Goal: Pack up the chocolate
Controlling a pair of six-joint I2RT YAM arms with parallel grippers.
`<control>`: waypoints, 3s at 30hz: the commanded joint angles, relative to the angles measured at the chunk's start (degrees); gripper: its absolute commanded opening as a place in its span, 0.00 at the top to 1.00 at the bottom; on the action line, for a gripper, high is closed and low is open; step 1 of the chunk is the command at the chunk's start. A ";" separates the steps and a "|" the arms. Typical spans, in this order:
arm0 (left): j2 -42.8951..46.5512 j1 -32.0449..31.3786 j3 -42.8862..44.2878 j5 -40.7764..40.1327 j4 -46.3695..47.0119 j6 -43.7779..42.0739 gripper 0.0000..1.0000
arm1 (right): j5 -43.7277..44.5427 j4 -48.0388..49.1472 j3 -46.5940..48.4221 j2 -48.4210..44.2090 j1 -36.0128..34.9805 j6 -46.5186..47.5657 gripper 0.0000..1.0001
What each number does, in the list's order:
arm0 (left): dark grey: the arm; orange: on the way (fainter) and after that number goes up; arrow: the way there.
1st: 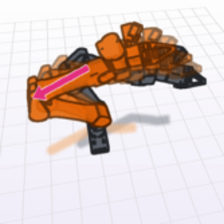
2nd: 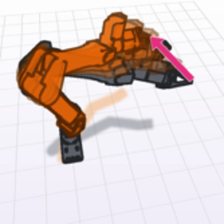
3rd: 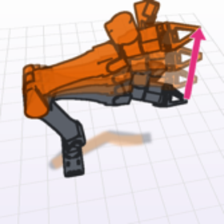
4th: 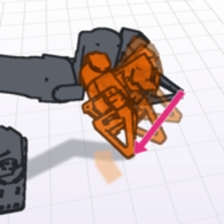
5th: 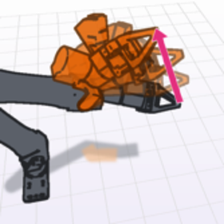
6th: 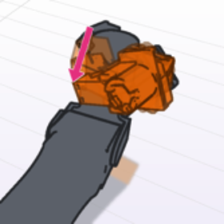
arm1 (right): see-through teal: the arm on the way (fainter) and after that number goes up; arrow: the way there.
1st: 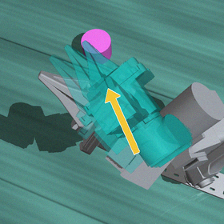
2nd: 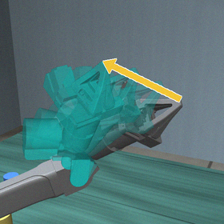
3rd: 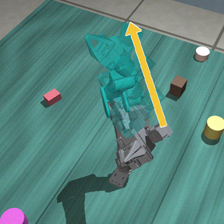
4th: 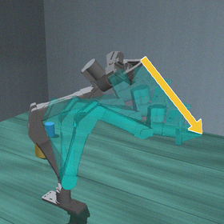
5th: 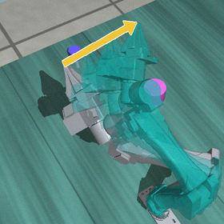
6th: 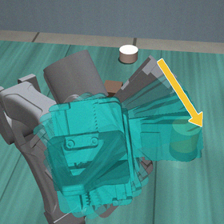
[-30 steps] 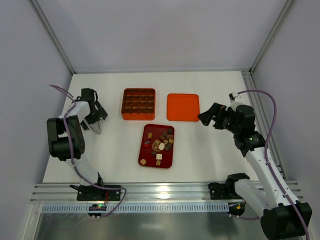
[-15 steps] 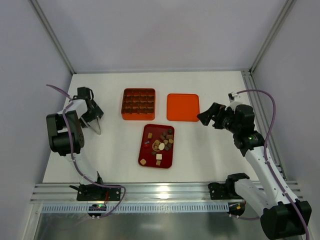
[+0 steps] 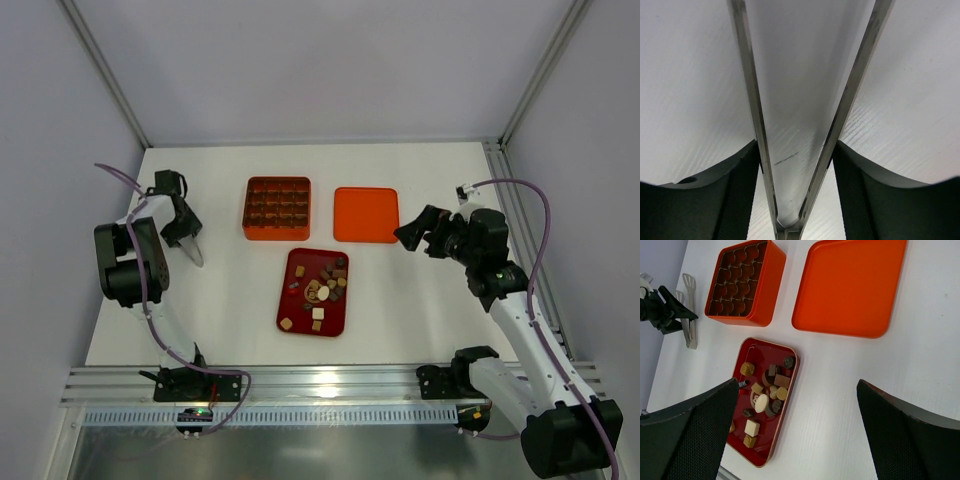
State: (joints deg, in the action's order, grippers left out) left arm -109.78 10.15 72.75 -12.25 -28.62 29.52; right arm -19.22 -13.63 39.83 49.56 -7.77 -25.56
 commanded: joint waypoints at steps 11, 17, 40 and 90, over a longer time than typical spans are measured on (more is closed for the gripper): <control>6.59 -3.91 3.53 0.83 -6.69 -0.33 0.48 | 0.68 1.24 1.91 1.33 -0.49 0.87 0.00; 14.93 -7.07 4.24 -0.41 -11.62 -0.51 0.48 | 1.03 0.09 2.35 1.07 -0.84 0.86 0.00; 39.53 -26.49 3.19 -1.99 -25.87 0.54 0.52 | 3.49 -6.85 5.61 -1.48 -1.37 2.97 0.00; 35.51 -61.04 -8.50 -3.83 -24.38 6.78 0.57 | 7.27 -5.97 2.35 -1.75 -4.97 0.78 0.00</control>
State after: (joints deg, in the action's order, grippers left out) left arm -73.80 -50.35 64.69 -14.02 -55.81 35.59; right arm -12.56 -21.91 42.50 48.62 -12.27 -24.18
